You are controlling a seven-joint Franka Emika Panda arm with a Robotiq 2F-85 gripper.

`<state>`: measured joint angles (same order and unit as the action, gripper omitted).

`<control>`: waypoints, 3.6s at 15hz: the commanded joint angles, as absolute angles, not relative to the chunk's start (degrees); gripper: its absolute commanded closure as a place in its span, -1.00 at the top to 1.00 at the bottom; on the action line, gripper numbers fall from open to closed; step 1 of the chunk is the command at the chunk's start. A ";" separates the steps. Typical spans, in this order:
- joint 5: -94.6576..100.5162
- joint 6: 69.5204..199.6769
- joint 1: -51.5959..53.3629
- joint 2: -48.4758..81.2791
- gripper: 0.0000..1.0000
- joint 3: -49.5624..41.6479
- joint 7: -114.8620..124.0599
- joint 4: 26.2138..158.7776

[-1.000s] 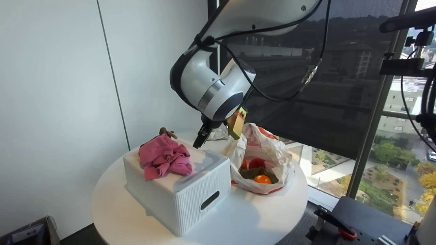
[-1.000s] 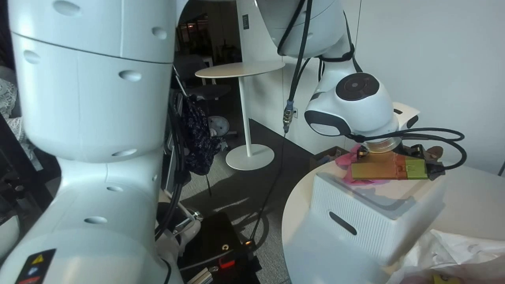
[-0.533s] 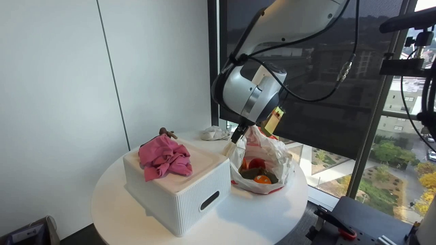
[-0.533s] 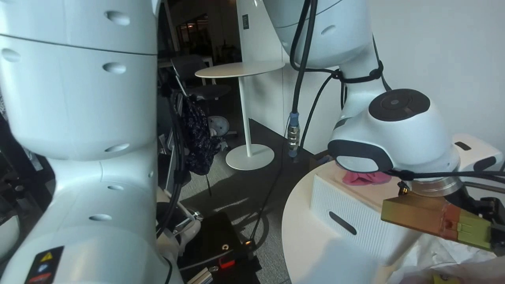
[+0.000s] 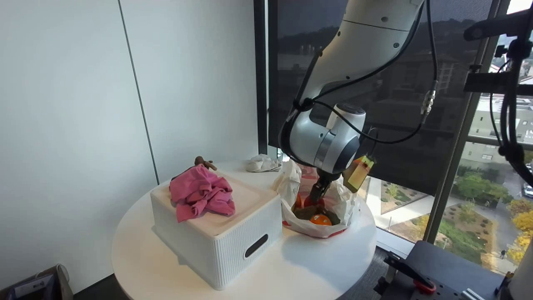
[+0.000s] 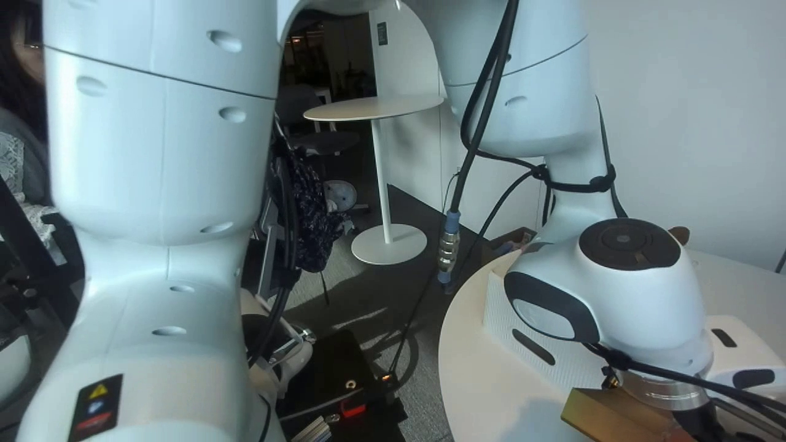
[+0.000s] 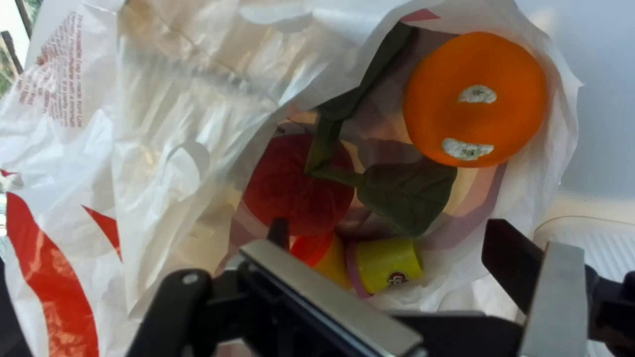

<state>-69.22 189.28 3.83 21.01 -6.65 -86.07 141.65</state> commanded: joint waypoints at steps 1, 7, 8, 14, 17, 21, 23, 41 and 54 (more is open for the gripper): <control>-68.94 187.27 10.16 25.14 1.00 -12.50 -82.04 140.13; -69.80 186.26 15.47 30.59 1.00 -17.47 -71.67 131.93; -69.56 186.22 16.36 31.85 1.00 -18.66 -69.56 130.50; -66.31 180.22 23.22 41.37 1.00 -29.96 -55.79 125.63; -62.89 175.55 26.30 45.29 1.00 -34.88 -49.11 123.65; -58.07 168.17 29.39 48.95 1.00 -39.83 -40.62 121.15; -55.63 164.05 30.51 50.41 1.00 -41.90 -36.27 120.09; -0.30 161.11 7.06 43.13 -0.55 -25.06 6.97 116.26; 6.81 119.48 1.74 16.08 -0.84 -16.55 -6.49 117.24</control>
<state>5.59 130.54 6.59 24.93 -23.14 -1.98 116.70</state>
